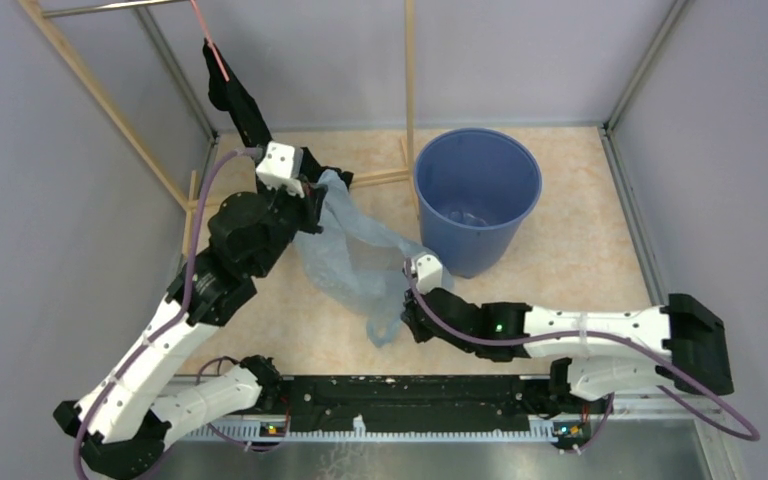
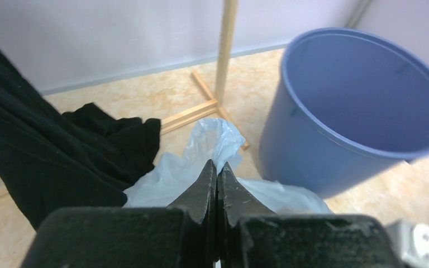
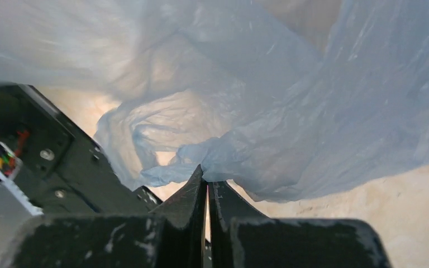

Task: Put the trash bags into the trash bin

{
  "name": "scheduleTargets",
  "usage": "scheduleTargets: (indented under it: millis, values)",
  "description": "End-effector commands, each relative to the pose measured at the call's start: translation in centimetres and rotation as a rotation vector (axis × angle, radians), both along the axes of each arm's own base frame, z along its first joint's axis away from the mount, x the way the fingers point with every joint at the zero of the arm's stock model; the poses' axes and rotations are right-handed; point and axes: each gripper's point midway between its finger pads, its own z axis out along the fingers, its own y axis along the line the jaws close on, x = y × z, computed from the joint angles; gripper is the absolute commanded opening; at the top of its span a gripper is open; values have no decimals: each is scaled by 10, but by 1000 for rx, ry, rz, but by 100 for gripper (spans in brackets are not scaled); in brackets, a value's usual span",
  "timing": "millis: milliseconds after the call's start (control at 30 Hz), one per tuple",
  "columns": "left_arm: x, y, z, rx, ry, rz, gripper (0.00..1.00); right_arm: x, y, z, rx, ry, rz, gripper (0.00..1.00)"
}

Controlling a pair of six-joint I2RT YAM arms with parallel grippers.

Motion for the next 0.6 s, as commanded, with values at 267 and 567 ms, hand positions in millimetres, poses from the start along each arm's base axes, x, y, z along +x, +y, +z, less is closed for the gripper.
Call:
scheduleTargets:
  millis: [267,567]
  values:
    - [-98,-39,62,-6,-255,-581,0,28,29,223,297,-501,190,0]
    - [-97,-69,40,-136,-129,-670,0,39,33,302,672,-456,218,0]
